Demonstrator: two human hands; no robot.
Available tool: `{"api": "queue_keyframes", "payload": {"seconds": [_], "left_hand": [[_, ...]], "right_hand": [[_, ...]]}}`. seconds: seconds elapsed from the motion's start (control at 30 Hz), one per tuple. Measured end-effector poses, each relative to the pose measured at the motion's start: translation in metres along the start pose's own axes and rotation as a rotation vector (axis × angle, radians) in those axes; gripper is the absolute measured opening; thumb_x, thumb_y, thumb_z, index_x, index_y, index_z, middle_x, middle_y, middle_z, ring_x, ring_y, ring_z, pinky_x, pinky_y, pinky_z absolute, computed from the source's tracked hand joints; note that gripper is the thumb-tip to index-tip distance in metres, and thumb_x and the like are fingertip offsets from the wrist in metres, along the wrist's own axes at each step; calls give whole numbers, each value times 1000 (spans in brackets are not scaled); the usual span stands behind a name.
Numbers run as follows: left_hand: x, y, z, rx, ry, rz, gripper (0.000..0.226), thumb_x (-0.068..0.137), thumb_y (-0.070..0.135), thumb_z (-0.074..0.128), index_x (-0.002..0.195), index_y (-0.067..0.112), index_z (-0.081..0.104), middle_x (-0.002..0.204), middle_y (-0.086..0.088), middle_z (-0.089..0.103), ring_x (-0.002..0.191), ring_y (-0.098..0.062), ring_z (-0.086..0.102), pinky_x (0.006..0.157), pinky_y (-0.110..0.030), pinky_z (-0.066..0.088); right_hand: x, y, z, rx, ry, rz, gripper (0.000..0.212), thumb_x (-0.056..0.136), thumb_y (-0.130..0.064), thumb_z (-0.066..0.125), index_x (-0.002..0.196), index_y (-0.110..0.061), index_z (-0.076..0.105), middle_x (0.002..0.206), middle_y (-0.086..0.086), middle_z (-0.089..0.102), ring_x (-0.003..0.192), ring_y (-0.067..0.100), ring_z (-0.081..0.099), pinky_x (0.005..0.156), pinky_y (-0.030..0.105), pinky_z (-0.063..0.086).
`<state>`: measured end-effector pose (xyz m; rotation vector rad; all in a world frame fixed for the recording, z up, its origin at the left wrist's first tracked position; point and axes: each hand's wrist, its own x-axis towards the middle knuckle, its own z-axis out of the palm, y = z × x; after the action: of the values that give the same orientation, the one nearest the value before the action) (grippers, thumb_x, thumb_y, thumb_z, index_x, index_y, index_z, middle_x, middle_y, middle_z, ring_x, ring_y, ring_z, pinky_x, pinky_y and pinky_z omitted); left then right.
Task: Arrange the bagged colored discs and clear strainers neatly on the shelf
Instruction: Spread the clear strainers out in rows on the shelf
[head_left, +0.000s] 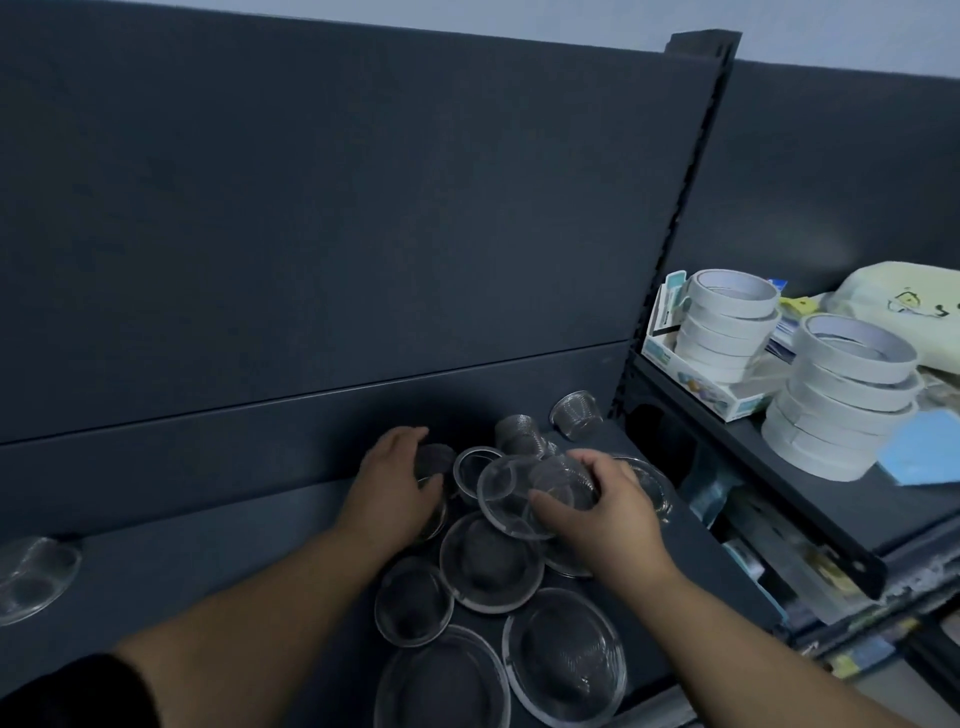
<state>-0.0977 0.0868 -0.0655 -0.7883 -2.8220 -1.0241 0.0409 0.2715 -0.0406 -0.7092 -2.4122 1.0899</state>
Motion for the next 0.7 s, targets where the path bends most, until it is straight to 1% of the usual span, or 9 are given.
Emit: {"api": "queue_keyframes", "payload": {"seconds": [0.1, 0.2, 0.3, 0.37, 0.4, 0.43, 0.57, 0.63, 0.7], "left_hand": [[18, -5, 7, -9, -199, -152, 72, 88, 33, 63, 148, 12, 28, 153, -8, 29, 140, -21, 29, 112, -25, 23], [25, -4, 16, -18, -338, -219, 71, 91, 37, 58, 149, 13, 24, 153, -10, 30, 139, -22, 32, 111, -25, 25], [33, -6, 16, 18, -404, -248, 70, 85, 36, 60, 146, 20, 31, 145, -8, 44, 127, -24, 47, 104, -27, 39], [40, -7, 13, 13, -450, -245, 59, 74, 39, 63, 130, 24, 50, 128, -5, 59, 110, -21, 59, 94, -29, 48], [43, -7, 12, 9, -465, -234, 53, 71, 40, 64, 121, 24, 56, 120, -4, 63, 102, -20, 62, 89, -30, 51], [44, -6, 11, 13, -477, -227, 48, 71, 39, 66, 116, 23, 57, 116, -3, 64, 99, -20, 62, 86, -30, 52], [43, -10, 12, 127, -468, -235, 45, 78, 43, 65, 117, 22, 54, 117, -2, 63, 103, -21, 61, 81, -25, 48], [42, -13, 10, 127, -427, -259, 43, 83, 45, 61, 119, 22, 55, 119, -2, 63, 104, -21, 61, 78, -22, 44], [39, -14, 6, 74, -378, -285, 42, 87, 44, 58, 121, 19, 57, 120, -4, 64, 106, -22, 61, 81, -24, 46]], "right_hand": [[2, -1, 7, 24, -14, -4, 63, 65, -44, 81, 121, -27, 58, 113, -8, 53, 107, 8, 53, 96, 24, 42], [7, -2, 13, 42, -7, -6, 61, 65, -44, 81, 119, -27, 59, 112, -9, 54, 107, 6, 53, 97, 22, 41], [12, -5, 19, 67, 0, -4, 58, 65, -43, 82, 117, -29, 59, 111, -11, 55, 105, 5, 53, 93, 20, 40], [14, -7, 21, 62, 3, -8, 56, 66, -42, 82, 116, -31, 59, 110, -12, 55, 105, 4, 53, 90, 16, 36], [14, -7, 22, 57, 3, -13, 56, 66, -42, 81, 116, -31, 59, 111, -12, 55, 104, 4, 53, 89, 16, 35], [14, -7, 23, 59, 5, -14, 55, 67, -42, 81, 115, -31, 59, 111, -12, 55, 104, 4, 53, 90, 18, 37], [13, -6, 25, 86, 5, 5, 53, 66, -46, 80, 113, -33, 60, 109, -12, 58, 102, 5, 57, 94, 26, 45], [12, -6, 27, 90, 8, 12, 57, 61, -51, 79, 112, -33, 60, 109, -12, 58, 102, 5, 57, 94, 26, 45], [11, -7, 29, 95, 14, 13, 60, 59, -54, 78, 112, -33, 60, 110, -11, 58, 103, 5, 57, 95, 26, 44]]}}
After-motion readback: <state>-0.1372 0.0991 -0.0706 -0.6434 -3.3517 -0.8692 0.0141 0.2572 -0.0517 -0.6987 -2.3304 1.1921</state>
